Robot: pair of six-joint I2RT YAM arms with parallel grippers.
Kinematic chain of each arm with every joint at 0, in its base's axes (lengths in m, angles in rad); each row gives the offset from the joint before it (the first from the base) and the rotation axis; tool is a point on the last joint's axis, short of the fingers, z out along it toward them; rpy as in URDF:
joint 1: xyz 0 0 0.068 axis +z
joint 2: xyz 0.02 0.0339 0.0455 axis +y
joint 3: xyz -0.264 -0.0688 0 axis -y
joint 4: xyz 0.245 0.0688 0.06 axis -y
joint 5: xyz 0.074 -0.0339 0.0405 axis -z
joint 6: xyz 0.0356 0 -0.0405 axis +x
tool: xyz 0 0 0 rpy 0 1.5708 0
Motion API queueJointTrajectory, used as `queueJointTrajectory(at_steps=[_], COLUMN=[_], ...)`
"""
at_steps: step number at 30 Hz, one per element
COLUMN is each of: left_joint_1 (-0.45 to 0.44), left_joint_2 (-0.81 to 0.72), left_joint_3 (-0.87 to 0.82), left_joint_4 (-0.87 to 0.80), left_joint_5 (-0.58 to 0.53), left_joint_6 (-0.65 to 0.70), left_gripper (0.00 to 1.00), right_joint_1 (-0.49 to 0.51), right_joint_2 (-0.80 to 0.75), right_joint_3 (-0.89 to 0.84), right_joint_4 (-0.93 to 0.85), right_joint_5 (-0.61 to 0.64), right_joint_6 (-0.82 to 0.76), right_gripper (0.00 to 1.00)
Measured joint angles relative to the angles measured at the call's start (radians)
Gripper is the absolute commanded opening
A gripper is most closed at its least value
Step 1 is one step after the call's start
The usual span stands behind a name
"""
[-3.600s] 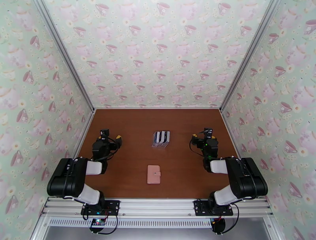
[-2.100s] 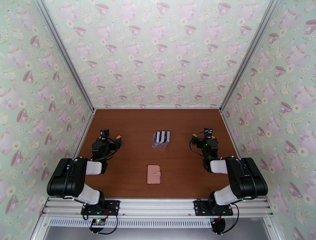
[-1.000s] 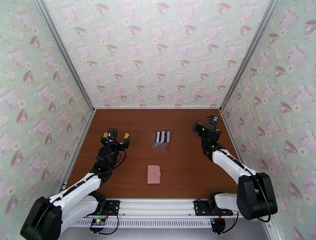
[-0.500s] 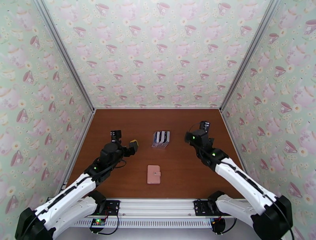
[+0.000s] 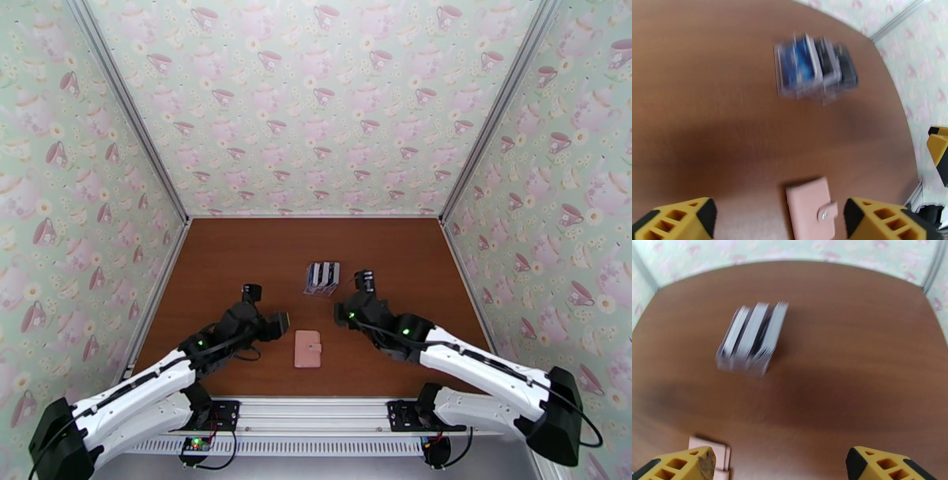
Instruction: Put the credit cards into the card holder
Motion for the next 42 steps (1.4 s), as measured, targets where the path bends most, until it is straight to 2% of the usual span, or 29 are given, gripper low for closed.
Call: queueJointTrajectory(at_steps=[6,12,18,21,29,42], left_joint_1=[-0.097,-0.176,-0.195,-0.196,-0.2,-0.213], left_joint_2=[0.049,0.093,0.097,0.097,0.099,0.083], left_joint_3=[-0.043,-0.063,-0.122,-0.163,-0.19,-0.205], left_joint_4=[0.012,0.05,0.11,0.136,0.158,0.167], left_joint_5=[0.006,0.006,0.023,0.037,0.049,0.051], left_joint_6=[-0.084,-0.142,-0.189,-0.212,-0.237,-0.246], left_gripper=[0.67,0.63,0.55,0.53,0.47,0.46], right_joint_1=[0.095,0.157,0.199,0.21,0.22,0.22], right_joint_2=[0.118,0.223,0.31,0.356,0.471,0.571], right_joint_3=[0.004,0.048,0.101,0.121,0.17,0.201], right_joint_4=[-0.008,-0.007,0.001,0.005,0.013,0.034], right_joint_5=[-0.026,-0.06,-0.102,-0.124,-0.18,-0.231], right_joint_6=[0.071,0.114,0.142,0.15,0.168,0.201], right_gripper=[0.81,0.68,0.52,0.48,0.42,0.4])
